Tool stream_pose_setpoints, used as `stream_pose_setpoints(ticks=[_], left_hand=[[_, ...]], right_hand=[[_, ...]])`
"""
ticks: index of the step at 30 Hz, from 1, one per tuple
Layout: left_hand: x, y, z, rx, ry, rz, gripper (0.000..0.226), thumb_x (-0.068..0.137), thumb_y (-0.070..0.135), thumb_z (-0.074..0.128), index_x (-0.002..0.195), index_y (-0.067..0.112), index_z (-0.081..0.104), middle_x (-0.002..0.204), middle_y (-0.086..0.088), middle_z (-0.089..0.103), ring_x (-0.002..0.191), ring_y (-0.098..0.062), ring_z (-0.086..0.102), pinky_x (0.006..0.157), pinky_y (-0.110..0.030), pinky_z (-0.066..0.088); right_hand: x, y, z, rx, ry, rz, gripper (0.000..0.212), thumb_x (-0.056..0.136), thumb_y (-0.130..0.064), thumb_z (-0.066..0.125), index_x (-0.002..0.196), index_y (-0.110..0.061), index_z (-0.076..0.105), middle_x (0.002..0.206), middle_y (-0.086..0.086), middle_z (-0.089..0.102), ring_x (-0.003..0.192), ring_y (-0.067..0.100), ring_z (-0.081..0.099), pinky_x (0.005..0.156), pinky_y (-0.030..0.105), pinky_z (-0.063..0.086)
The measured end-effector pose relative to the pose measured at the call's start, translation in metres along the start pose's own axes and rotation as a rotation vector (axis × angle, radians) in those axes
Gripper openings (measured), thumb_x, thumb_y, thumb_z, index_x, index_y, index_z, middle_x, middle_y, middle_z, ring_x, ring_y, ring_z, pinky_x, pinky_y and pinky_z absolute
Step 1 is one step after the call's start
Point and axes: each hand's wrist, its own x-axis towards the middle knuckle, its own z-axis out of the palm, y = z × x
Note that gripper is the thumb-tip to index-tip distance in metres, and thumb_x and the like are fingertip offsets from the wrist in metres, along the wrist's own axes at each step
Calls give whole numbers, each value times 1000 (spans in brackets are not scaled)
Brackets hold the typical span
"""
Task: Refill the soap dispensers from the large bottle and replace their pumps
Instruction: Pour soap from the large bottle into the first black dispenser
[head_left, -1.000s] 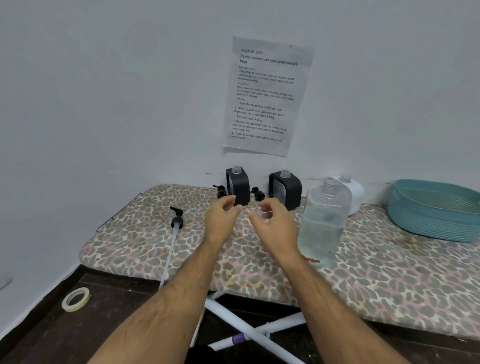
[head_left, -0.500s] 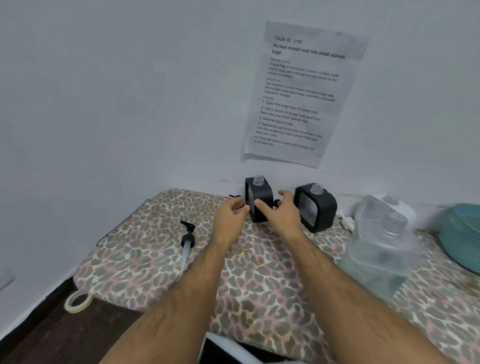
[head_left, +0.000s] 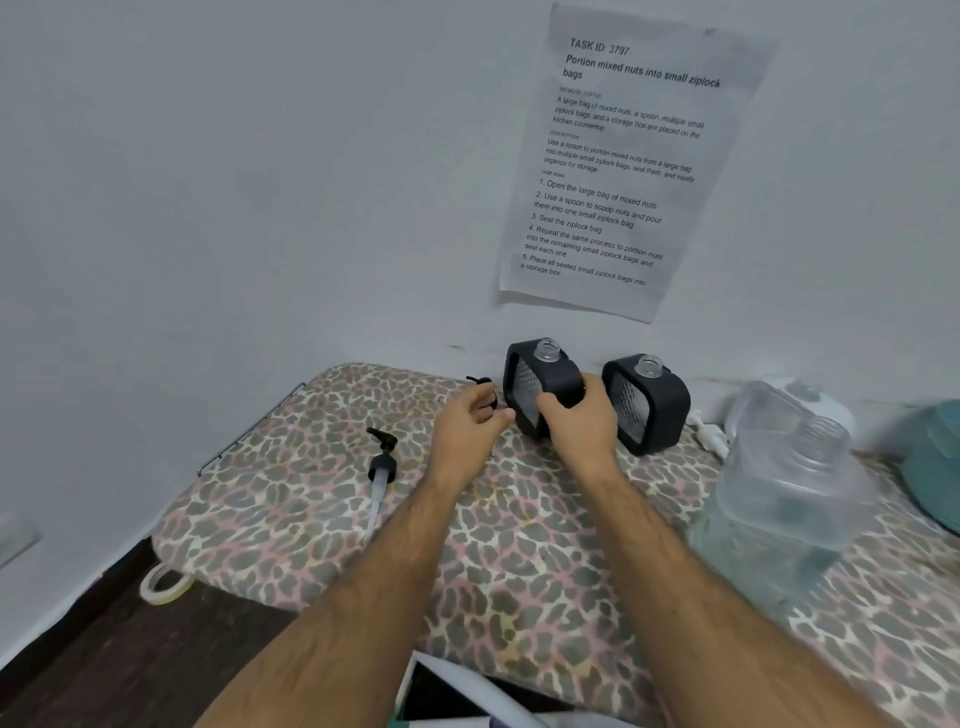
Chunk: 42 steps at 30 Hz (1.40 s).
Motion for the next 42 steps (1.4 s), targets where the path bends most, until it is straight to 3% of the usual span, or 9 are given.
stream_pose_setpoints(ticks=[7, 11, 17, 22, 25, 29, 34, 38, 42], left_hand=[[-23, 11, -10, -37, -81, 0, 84, 77, 29, 83, 148, 17, 39, 143, 2, 49, 129, -14, 48, 106, -33, 44], [-47, 16, -11, -4, -240, 39, 72, 75, 24, 84, 138, 16, 51, 125, 5, 62, 114, -8, 60, 85, -11, 49], [-95, 18, -2, -58, -153, 15, 53, 71, 25, 87, 115, 24, 57, 101, 6, 66, 91, -7, 65, 69, -12, 50], [-125, 13, 14, -196, -77, -30, 53, 71, 17, 87, 113, 19, 55, 108, -2, 67, 97, -13, 67, 79, -23, 55], [-138, 16, 25, -186, 16, -25, 50, 74, 19, 85, 110, 21, 50, 104, 1, 64, 93, -9, 65, 70, -14, 51], [-144, 14, 37, -120, 79, -36, 51, 75, 25, 84, 109, 20, 46, 102, 3, 61, 94, -13, 63, 82, -32, 54], [-141, 13, 40, -82, 64, -26, 53, 77, 26, 83, 113, 15, 45, 104, 1, 60, 96, -15, 63, 80, -31, 53], [-138, 14, 44, -58, 97, -19, 54, 75, 27, 84, 111, 16, 46, 103, 0, 62, 95, -17, 64, 83, -35, 55], [-141, 12, 46, -24, 85, 11, 52, 77, 27, 83, 115, 18, 48, 102, 8, 60, 96, -13, 63, 85, -33, 54]], right_hand=[[-47, 11, -33, 158, 13, -51, 38, 88, -19, 59, 125, -21, 51, 100, -9, 63, 88, 7, 61, 72, 23, 45], [-71, 12, -45, 218, -44, -55, 37, 86, -9, 59, 121, -21, 55, 104, -3, 65, 94, 15, 64, 75, 27, 52], [-99, 13, -67, 273, -103, -23, 43, 93, -3, 50, 132, -20, 55, 122, -5, 63, 97, -6, 62, 74, 14, 51], [-127, 9, -87, 232, -71, -103, 50, 96, -1, 48, 141, -23, 50, 131, -9, 59, 110, -5, 59, 88, 15, 52], [-150, 4, -101, 242, -3, -182, 46, 97, 0, 50, 130, -31, 50, 112, -24, 57, 86, -18, 59, 72, 2, 47], [-170, 14, -118, 201, 131, -278, 32, 93, -5, 59, 107, -33, 64, 112, -9, 66, 103, 1, 62, 85, 18, 52], [-180, 31, -144, 230, 286, -342, 22, 92, -3, 61, 94, -22, 71, 88, -2, 70, 82, 14, 67, 72, 33, 58], [-179, 43, -162, 329, 409, -270, 19, 99, -18, 56, 88, -26, 69, 73, -1, 66, 68, 14, 65, 62, 27, 55], [-167, 59, -176, 252, 535, -242, 49, 90, -61, 54, 69, -17, 54, 65, 4, 54, 61, 14, 49, 58, 36, 45]])
